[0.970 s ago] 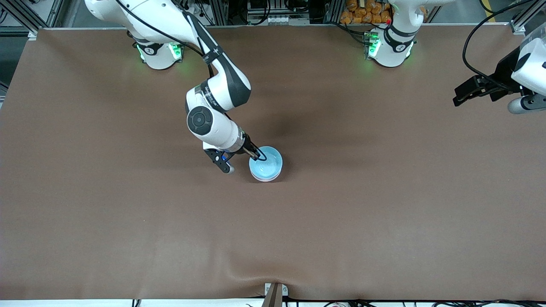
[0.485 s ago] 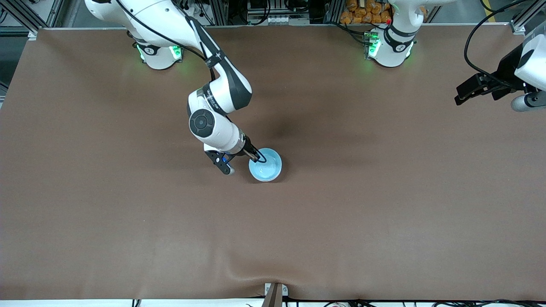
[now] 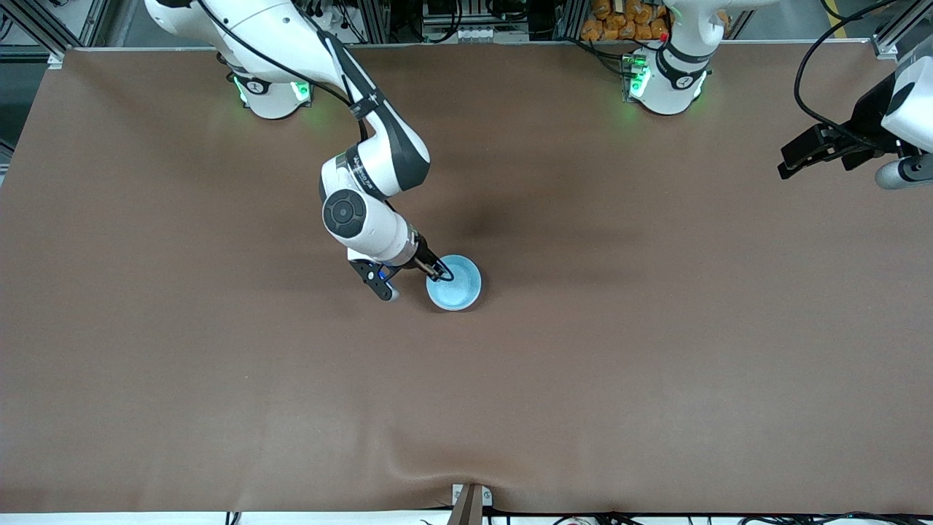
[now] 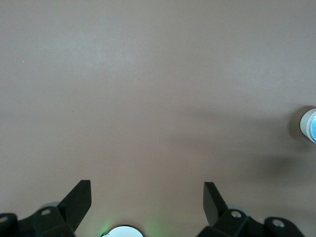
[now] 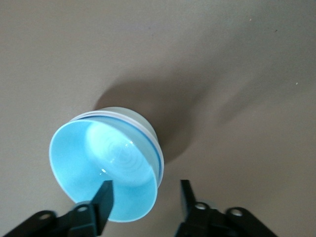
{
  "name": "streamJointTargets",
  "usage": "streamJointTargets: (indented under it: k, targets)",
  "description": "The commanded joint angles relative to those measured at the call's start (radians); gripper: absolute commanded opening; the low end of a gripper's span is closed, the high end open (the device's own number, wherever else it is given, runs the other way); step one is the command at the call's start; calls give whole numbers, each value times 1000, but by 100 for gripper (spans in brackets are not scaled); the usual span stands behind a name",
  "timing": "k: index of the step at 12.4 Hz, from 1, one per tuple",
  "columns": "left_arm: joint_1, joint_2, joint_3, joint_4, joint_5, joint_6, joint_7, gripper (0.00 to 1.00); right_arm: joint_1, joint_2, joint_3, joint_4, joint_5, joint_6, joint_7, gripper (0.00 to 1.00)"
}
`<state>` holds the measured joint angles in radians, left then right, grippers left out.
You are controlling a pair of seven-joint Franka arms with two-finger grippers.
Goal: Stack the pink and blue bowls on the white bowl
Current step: 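Open the right gripper and draw it back from the stack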
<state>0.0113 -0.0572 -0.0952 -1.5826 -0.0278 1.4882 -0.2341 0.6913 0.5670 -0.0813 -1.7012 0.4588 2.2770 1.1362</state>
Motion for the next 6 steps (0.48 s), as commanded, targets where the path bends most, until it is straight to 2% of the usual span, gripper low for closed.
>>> streamJointTargets:
  k: [1, 3, 4, 6]
  targets:
    - [-10, -15, 12, 10, 0, -13, -5, 100, -51, -7, -24, 171, 15, -252, 0, 100]
    - [-10, -3, 11, 21, 3, 7, 4, 100, -131, -13, -25, 296, -15, -435, -48, 100]
    - [-10, 2, 11, 18, 3, 33, 7, 100, -166, -16, -23, 343, -64, -524, -126, 100]
    - [-14, 11, 9, 20, 2, 38, 7, 100, -292, -13, -17, 472, -84, -681, -263, 100]
